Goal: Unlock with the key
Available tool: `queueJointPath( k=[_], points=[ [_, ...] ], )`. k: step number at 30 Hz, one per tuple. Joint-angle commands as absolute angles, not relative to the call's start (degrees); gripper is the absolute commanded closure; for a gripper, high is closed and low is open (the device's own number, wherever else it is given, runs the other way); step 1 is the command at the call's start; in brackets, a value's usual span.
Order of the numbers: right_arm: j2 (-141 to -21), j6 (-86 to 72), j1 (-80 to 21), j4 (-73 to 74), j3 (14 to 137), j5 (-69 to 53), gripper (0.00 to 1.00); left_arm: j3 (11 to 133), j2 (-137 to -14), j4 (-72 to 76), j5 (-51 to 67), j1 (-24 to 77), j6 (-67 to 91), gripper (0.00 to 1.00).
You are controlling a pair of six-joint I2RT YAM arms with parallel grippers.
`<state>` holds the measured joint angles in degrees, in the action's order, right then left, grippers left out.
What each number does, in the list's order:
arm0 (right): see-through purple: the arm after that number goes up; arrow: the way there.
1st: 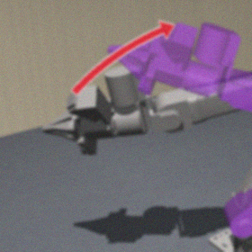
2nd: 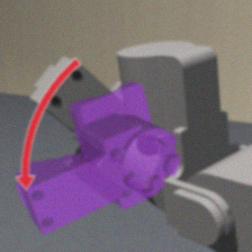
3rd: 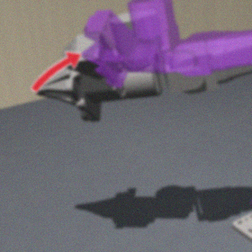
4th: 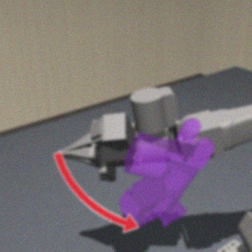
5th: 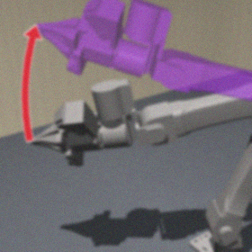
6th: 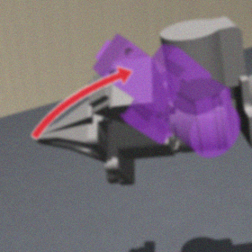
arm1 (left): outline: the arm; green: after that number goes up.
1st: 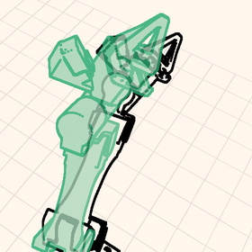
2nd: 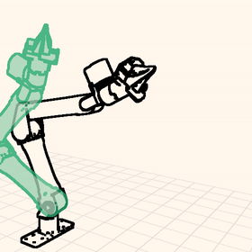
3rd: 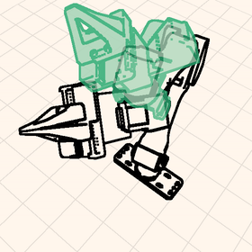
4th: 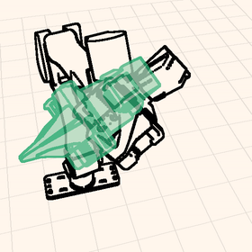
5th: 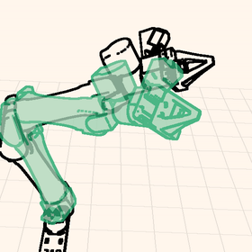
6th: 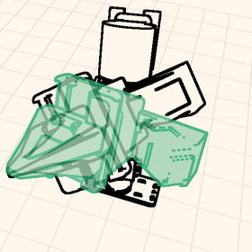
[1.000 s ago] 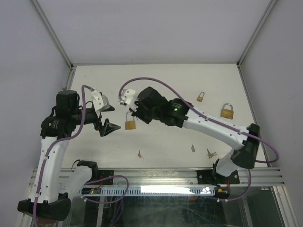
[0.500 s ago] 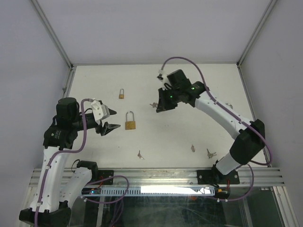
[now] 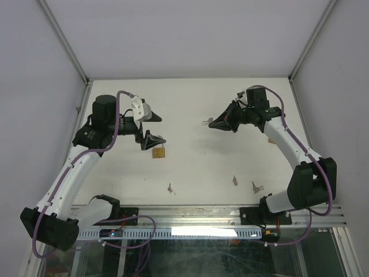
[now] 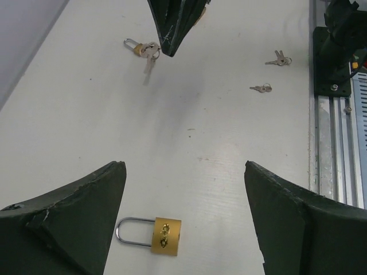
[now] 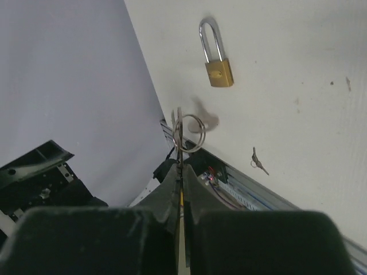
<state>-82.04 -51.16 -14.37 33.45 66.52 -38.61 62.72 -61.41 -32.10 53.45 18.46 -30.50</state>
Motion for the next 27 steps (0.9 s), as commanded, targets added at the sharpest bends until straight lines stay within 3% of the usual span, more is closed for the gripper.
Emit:
queueJointPath(
  k=[1, 7, 12, 15, 23, 27],
  points=[
    [-79.73, -61.26, -12.2, 22.11, 64.38, -46.99, 1.0, 63.24, -56.3, -27.36, 53.92, 19.31, -29.85, 0.15],
    [-81.62, -56.98, -22.72, 27.44, 70.68, -46.68, 1.0, 60.54, -53.37, -29.3, 51.14, 23.27, -37.41, 0.27],
    [-77.69, -61.28, -27.11, 25.32, 66.52, -46.83, 1.0, 56.96, -50.22, -28.63, 41.74, 33.12, -48.37, 0.32],
    [-75.15, -66.02, -29.78, 22.21, 63.67, -47.25, 1.0, 54.61, -48.76, -26.67, 36.83, 39.18, -53.32, 0.41],
    [-75.25, -64.49, -35.55, 23.99, 66.2, -47.6, 1.0, 49.67, -49.56, -18.13, 24.66, 43.64, -51.94, 0.32],
    [-75.08, -64.72, -36.49, 22.85, 66.07, -47.6, 1.0, 46.68, -48.47, -9.79, 20.51, 43.63, -51.81, 0.42]
  ],
)
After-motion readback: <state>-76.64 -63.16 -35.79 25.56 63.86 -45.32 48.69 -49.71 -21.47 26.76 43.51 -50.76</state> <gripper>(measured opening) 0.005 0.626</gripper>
